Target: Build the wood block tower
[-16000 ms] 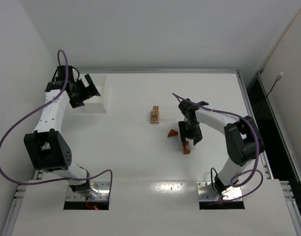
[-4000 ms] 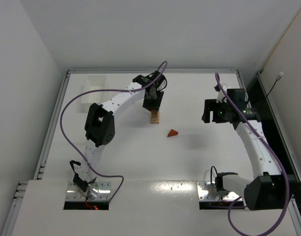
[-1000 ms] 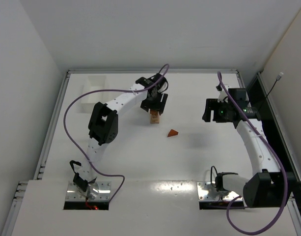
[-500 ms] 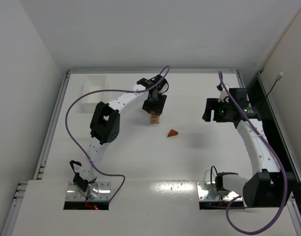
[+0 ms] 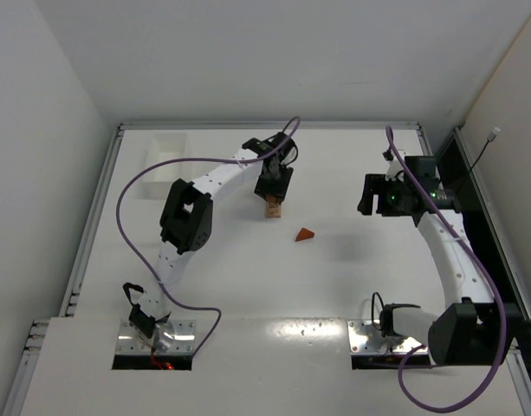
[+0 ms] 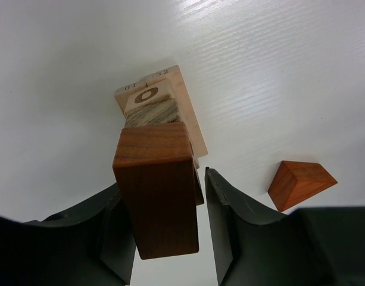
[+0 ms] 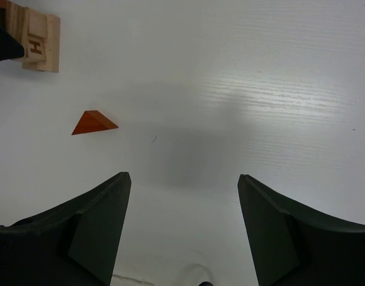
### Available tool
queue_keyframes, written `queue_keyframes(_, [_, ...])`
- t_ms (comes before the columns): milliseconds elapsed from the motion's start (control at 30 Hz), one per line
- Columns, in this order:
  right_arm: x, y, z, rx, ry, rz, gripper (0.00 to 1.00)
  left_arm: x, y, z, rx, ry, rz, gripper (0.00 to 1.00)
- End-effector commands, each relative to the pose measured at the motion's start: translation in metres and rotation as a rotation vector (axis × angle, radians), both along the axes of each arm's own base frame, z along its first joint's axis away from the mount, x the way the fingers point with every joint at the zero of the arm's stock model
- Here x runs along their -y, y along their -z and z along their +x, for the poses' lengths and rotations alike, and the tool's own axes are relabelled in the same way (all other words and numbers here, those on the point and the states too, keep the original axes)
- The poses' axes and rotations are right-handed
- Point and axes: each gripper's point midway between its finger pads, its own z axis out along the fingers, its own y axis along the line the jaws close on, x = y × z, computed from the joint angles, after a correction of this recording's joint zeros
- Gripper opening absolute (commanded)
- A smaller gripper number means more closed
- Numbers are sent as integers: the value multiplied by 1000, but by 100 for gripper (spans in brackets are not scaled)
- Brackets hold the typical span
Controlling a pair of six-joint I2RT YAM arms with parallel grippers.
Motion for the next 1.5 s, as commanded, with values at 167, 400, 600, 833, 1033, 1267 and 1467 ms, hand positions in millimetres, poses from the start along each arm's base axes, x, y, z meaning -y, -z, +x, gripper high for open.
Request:
queue_keyframes(167, [-1, -5, 5, 32, 12, 23, 70, 10, -16, 10, 43, 5, -44, 38])
queue_keyframes(400, [-3, -5, 3, 33, 6, 29, 70, 10, -16, 10, 43, 5, -44, 33])
queue_keyframes(600, [-3, -1, 1, 23, 6, 30, 70, 10, -16, 10, 41, -3, -47, 65])
queue_keyframes(833, [-3, -1, 1, 23, 6, 30, 70, 8, -20, 12, 56, -9, -42, 71])
queue_keyframes(1033, [-3, 3, -3, 14, 6, 30, 70, 5, -42, 17, 113, -22, -50, 81])
queue_keyframes(1267, [-6, 2, -2, 33, -13, 37, 70, 13, -81, 20, 211, -20, -91, 82])
queue_keyframes(1467, [-9, 2, -3, 33, -24, 37, 70, 15, -103, 34, 288, -20, -101, 83])
